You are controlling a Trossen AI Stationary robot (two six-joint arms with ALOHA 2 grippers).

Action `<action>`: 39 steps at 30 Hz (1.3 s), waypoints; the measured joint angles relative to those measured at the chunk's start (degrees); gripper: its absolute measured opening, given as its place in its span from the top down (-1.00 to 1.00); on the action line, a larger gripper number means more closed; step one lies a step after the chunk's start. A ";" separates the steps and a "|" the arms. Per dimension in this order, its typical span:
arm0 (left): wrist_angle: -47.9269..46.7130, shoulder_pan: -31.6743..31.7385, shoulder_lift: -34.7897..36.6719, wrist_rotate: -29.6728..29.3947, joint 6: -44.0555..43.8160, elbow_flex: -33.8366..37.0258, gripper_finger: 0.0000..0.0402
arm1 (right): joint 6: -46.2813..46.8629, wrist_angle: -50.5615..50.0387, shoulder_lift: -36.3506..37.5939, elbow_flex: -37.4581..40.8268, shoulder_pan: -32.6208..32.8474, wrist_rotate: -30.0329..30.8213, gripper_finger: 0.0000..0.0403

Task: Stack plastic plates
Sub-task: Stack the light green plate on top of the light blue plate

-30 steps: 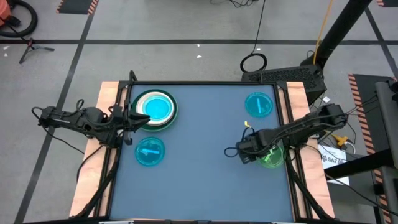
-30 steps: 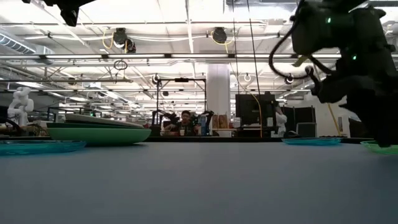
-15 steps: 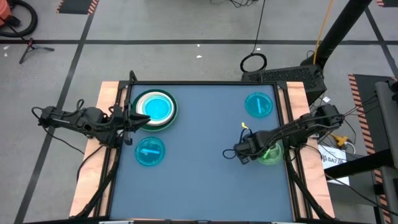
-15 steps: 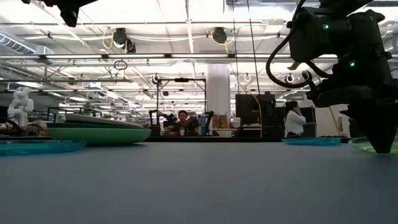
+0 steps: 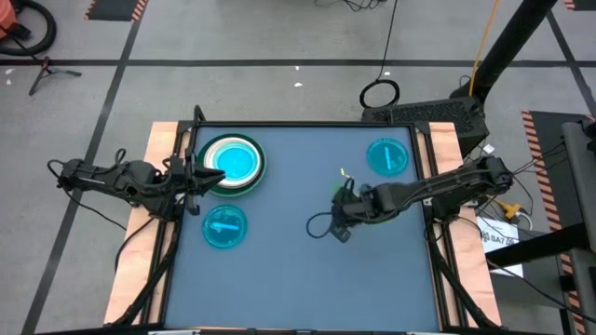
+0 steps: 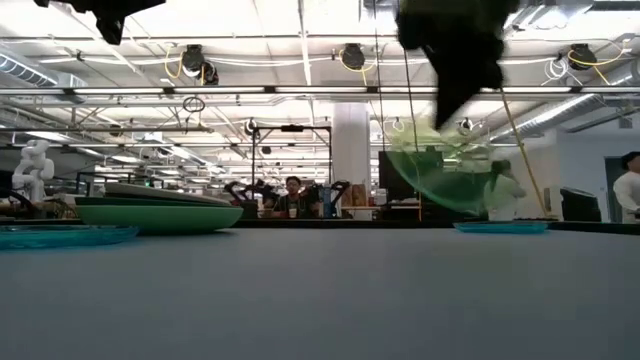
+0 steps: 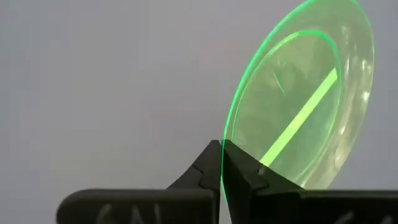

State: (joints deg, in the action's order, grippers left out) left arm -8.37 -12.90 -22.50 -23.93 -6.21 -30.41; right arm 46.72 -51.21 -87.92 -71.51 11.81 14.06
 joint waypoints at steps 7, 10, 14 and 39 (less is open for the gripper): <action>0.12 0.02 0.00 -0.58 0.41 0.00 0.69 | -23.03 11.55 -2.41 -9.49 -4.28 5.60 0.99; 0.98 0.02 0.00 -0.58 0.54 0.00 0.69 | -31.62 14.95 -6.31 -14.04 -6.61 5.44 0.99; 1.21 0.01 0.02 -0.60 0.98 0.00 0.69 | -43.83 14.71 -13.69 -22.03 -9.34 5.22 1.00; -0.22 -0.01 0.02 -0.60 -0.85 0.02 0.69 | -125.63 22.59 -43.68 -42.22 -16.94 4.94 1.00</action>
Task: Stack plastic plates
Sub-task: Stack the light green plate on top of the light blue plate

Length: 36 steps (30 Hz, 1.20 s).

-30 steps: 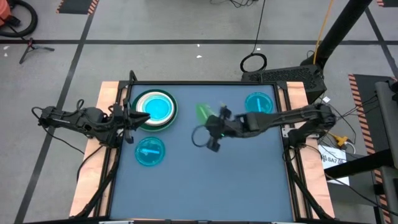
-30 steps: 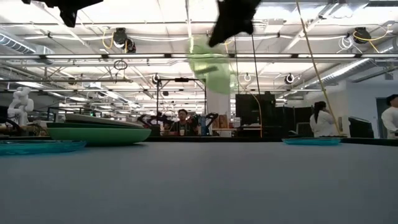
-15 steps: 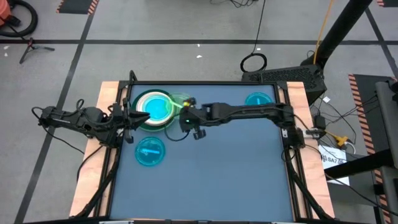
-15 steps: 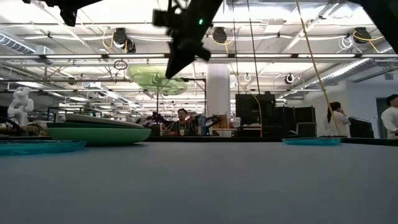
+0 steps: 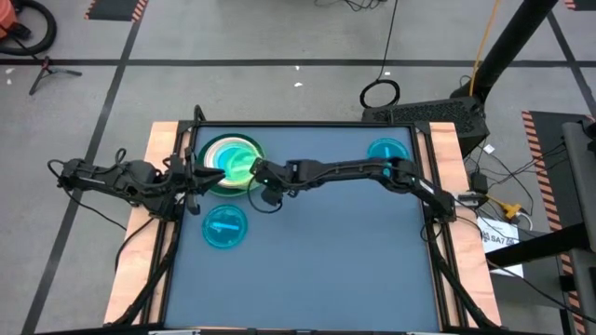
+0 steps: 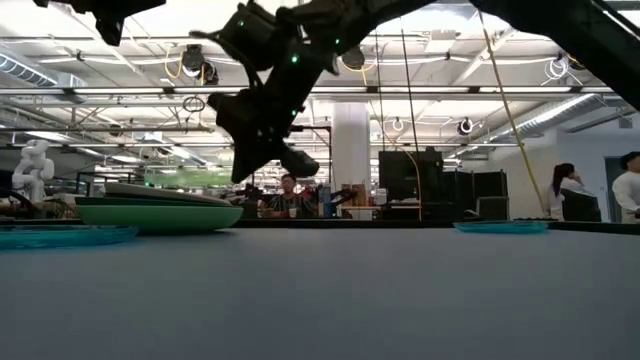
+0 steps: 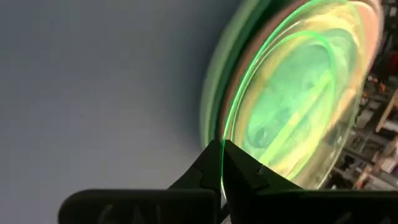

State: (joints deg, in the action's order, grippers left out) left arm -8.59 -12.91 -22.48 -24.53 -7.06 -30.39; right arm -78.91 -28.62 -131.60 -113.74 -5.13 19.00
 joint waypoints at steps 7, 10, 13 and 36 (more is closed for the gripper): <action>-0.71 0.01 0.00 0.00 -0.57 0.00 0.69 | -0.93 3.92 -0.36 0.00 -1.77 -4.49 1.00; -0.73 0.02 0.00 0.01 -0.54 0.00 0.69 | -2.45 4.71 -0.38 0.00 -2.39 -7.26 1.00; -0.73 0.02 0.00 0.00 -0.54 0.00 0.69 | -2.82 4.85 -0.38 0.00 -3.16 -11.36 1.00; -0.67 0.02 0.02 0.00 -0.58 0.00 0.69 | -1.79 17.90 -3.66 0.02 -5.74 -14.70 0.90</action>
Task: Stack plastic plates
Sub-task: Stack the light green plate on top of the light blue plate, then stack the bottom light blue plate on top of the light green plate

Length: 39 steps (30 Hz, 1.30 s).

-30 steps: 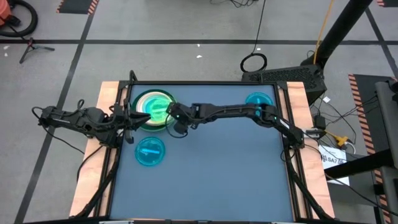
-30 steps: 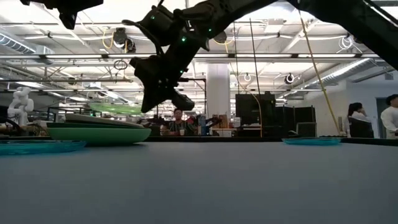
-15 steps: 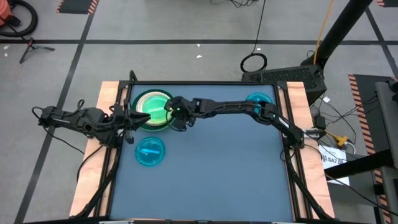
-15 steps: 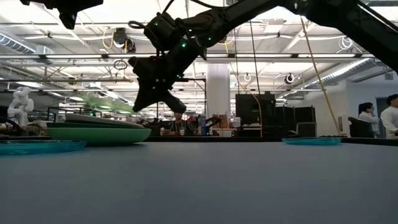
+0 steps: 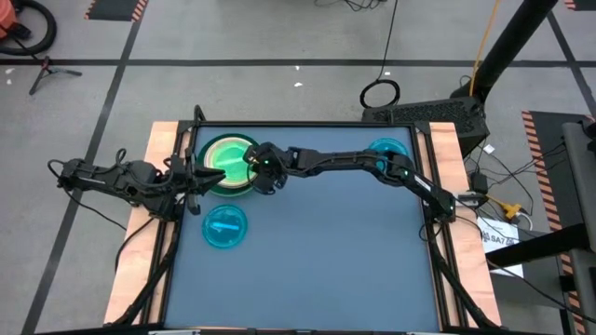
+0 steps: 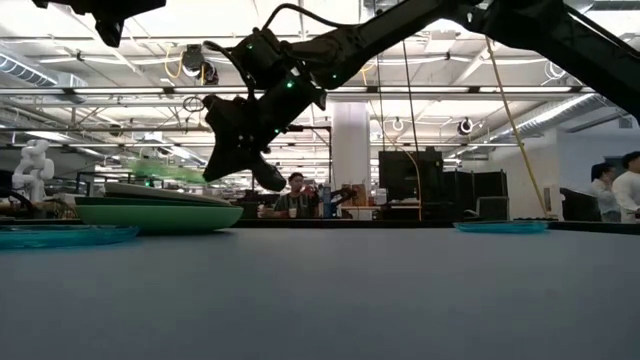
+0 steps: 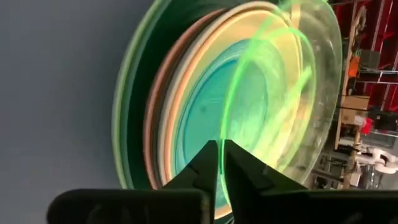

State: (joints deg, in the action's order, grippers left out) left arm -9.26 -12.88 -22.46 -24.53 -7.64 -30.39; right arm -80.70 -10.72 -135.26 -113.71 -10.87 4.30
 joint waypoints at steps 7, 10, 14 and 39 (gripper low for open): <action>-0.07 0.00 0.01 -0.01 0.00 0.00 0.69 | 1.41 0.24 -0.02 0.00 -0.04 2.05 0.64; -0.09 0.00 0.01 -0.01 0.00 0.00 0.69 | 2.01 0.24 -0.02 0.00 -0.03 4.24 0.54; -0.16 -0.01 0.01 -0.01 -0.02 0.00 0.69 | 2.77 0.24 0.08 0.00 0.85 12.67 0.47; -10.64 -0.01 -11.50 3.13 -23.25 -0.02 0.69 | 60.46 -16.46 37.30 30.22 8.61 6.16 0.82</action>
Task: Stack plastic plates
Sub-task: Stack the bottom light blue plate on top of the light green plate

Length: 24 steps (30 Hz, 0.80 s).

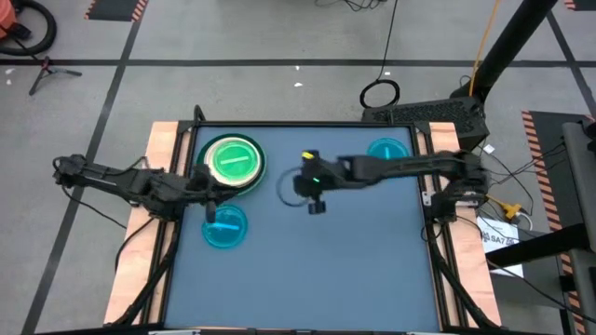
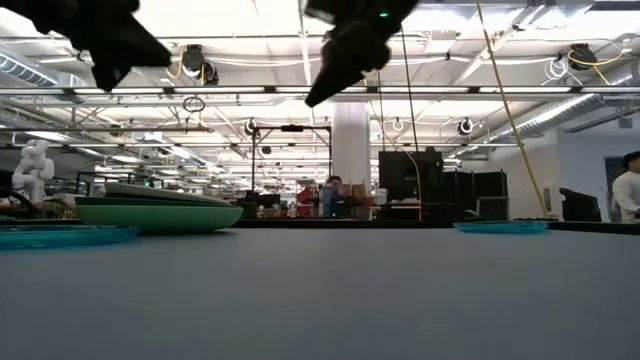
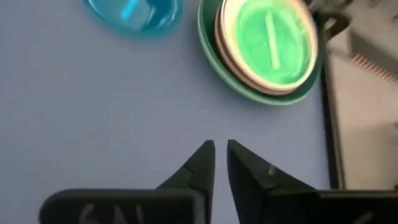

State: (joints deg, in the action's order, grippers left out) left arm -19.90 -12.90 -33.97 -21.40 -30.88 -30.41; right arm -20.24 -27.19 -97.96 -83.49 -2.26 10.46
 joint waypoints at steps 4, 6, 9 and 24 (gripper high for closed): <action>-1.01 -0.01 -7.12 0.56 -7.67 0.00 0.69 | -0.24 12.34 9.20 13.00 1.22 0.04 0.89; -3.66 -0.01 -10.62 1.46 -13.84 0.00 0.69 | 0.18 16.29 13.07 17.58 1.29 0.15 0.92; -11.61 -0.01 -15.37 6.05 -25.26 0.00 0.69 | 0.70 19.60 17.64 22.07 1.20 0.23 0.95; -35.50 0.23 -29.38 17.74 -40.88 -2.40 0.69 | -1.14 22.35 22.82 24.53 1.12 -0.03 0.96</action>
State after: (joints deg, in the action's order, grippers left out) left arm -55.39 -12.67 -63.35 -3.66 -71.77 -32.82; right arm -21.39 -4.84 -75.15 -58.96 -1.15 10.44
